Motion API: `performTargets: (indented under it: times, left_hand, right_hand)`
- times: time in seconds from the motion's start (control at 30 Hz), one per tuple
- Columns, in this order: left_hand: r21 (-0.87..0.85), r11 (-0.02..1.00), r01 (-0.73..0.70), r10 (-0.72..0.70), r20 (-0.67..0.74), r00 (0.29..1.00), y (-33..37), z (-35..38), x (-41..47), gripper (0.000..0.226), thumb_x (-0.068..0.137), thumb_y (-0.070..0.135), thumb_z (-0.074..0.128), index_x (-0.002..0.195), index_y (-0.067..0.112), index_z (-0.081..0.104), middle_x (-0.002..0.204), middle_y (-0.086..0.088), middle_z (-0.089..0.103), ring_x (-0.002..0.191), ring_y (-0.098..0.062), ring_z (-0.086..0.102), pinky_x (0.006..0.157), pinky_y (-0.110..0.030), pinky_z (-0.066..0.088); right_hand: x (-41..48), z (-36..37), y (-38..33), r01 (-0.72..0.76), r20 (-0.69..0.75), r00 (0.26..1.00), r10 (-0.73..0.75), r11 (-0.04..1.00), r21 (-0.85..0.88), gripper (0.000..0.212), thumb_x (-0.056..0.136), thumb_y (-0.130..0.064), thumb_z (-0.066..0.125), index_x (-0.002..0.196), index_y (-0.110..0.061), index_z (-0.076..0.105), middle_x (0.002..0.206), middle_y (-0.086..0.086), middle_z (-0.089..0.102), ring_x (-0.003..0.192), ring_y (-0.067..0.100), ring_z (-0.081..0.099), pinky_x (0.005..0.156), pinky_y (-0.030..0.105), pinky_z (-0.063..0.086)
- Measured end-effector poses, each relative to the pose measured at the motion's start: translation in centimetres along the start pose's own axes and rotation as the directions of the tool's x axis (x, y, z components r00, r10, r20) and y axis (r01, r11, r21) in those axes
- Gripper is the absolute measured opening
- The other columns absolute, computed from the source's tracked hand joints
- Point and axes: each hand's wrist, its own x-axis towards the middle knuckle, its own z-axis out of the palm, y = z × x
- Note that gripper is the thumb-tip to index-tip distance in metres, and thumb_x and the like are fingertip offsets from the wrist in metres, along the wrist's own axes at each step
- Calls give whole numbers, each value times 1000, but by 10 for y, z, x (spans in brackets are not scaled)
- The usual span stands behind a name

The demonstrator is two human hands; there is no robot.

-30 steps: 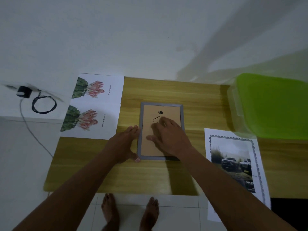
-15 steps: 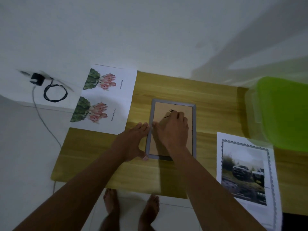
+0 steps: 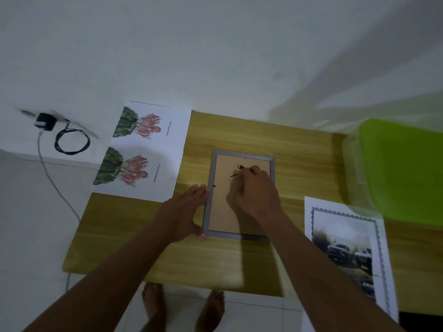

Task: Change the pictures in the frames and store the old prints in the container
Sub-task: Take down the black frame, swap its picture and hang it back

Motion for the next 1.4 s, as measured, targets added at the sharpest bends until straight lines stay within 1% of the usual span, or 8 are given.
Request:
performTargets:
  times: [0.1,0.2,0.7,0.9,1.0,1.1,1.27,1.4]
  left_hand:
    - [6,1000,6,-6,8,1000,0,1,0,118,67,51,78,154,28,1,159,18,-7,142,2,-11,115,-33,20]
    - [10,1000,15,-15,1,1000,2,-1,0,119,66,50,80,154,29,2,158,19,-6,139,4,-12,115,-35,23]
    - [-9,999,35,-35,13,999,11,-9,-2,120,65,45,82,153,31,3,145,26,-14,146,-3,-3,113,-38,27]
    - [-18,999,51,-50,20,999,10,-8,-1,120,65,45,83,153,31,2,143,27,-14,145,-2,-3,113,-39,27]
    - [-12,998,59,-59,22,998,11,-8,-2,121,64,45,83,153,31,3,150,23,-12,146,-5,-2,113,-40,27]
    - [-6,998,67,-67,22,998,13,-8,-2,121,64,45,83,154,30,3,159,16,-4,147,-7,-1,114,-42,28]
    - [16,997,72,-73,32,997,17,-13,-5,118,67,47,81,154,30,4,159,14,-5,148,-12,7,113,-41,27]
    - [27,998,65,-66,44,997,18,-13,-6,118,68,48,80,154,29,2,157,15,-8,148,-14,8,113,-40,26]
  right_hand:
    - [10,-15,17,55,107,993,-56,998,7,59,85,-16,61,141,-11,43,140,11,42,127,31,40,93,40,45]
    - [21,-20,20,32,211,977,-33,999,5,78,85,-18,64,153,-14,24,149,11,29,137,33,29,100,41,40]
    - [30,-24,21,37,254,967,-25,998,-42,61,84,-24,62,141,-18,40,140,10,32,128,34,33,98,41,40]
    - [31,-24,19,42,280,960,-16,995,-89,64,85,-29,60,143,-14,36,142,13,30,129,35,32,100,43,41]
    - [22,-19,20,58,232,972,-38,995,-82,69,90,-30,58,150,-13,28,147,13,32,134,33,33,104,43,40]
    - [-1,-5,22,35,72,997,-28,995,-90,63,97,-28,46,152,-8,24,148,15,38,138,32,36,111,42,37]
    - [-49,21,21,-210,-11,978,211,977,49,68,97,-37,13,151,1,26,158,20,28,147,34,24,116,50,30]
    - [-60,28,26,-266,-4,963,270,951,159,63,105,-35,30,156,-1,15,163,19,14,151,31,10,122,46,19]
